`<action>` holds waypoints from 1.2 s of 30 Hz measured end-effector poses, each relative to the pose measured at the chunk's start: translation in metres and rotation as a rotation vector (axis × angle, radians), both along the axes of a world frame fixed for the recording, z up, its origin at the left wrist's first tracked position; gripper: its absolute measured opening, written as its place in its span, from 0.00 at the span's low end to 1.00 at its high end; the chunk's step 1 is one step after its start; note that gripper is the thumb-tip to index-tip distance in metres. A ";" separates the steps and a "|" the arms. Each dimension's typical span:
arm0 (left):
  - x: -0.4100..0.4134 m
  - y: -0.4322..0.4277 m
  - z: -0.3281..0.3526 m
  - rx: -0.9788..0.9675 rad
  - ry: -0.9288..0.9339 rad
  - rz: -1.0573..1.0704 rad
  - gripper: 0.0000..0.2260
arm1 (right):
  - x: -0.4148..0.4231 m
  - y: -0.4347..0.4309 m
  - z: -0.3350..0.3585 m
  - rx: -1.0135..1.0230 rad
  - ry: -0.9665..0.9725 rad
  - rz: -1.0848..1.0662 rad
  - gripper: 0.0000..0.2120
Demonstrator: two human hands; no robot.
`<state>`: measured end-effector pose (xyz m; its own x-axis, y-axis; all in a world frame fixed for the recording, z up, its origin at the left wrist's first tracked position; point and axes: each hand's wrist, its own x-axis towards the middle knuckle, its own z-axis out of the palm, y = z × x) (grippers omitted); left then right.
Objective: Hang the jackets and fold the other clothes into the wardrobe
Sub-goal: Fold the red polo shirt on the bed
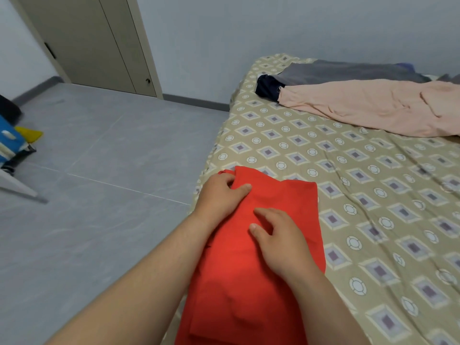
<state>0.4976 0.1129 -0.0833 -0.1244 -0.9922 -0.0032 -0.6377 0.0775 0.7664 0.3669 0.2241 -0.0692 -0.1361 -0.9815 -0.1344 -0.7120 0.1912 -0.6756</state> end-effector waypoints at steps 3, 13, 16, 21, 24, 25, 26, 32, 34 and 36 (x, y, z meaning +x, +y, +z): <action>-0.007 -0.006 0.016 -0.174 -0.139 -0.131 0.16 | -0.002 0.002 0.002 -0.020 -0.025 -0.026 0.20; -0.011 -0.006 -0.001 0.080 0.422 -0.091 0.24 | -0.006 -0.001 0.002 -0.012 -0.078 -0.212 0.16; -0.006 -0.015 -0.001 0.308 0.710 0.011 0.25 | -0.004 0.000 0.003 -0.006 -0.075 -0.212 0.10; 0.003 -0.041 0.017 0.650 0.460 -0.155 0.04 | 0.043 0.014 0.009 0.014 -0.036 0.064 0.13; 0.008 -0.049 0.024 0.765 0.330 -0.288 0.06 | 0.069 0.024 0.003 0.083 0.030 0.218 0.16; 0.009 -0.049 0.025 0.797 0.315 -0.319 0.07 | 0.071 0.025 0.003 0.109 0.065 0.218 0.17; 0.009 -0.046 0.026 0.836 0.305 -0.347 0.08 | 0.072 0.025 0.002 0.126 0.099 0.195 0.19; 0.021 -0.028 0.022 1.138 0.386 -0.420 0.07 | 0.081 0.029 -0.001 0.168 0.196 -0.005 0.28; 0.024 -0.026 0.025 1.169 0.429 -0.432 0.08 | 0.083 0.029 -0.002 0.161 0.205 -0.027 0.27; 0.023 -0.024 0.028 1.169 0.482 -0.378 0.08 | 0.081 0.029 -0.003 0.142 0.225 -0.034 0.23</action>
<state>0.5204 0.0889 -0.0553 -0.6209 -0.3390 -0.7068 -0.3692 -0.6689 0.6452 0.4483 0.2535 -0.0718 -0.2106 -0.9493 -0.2335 -0.8327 0.2993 -0.4658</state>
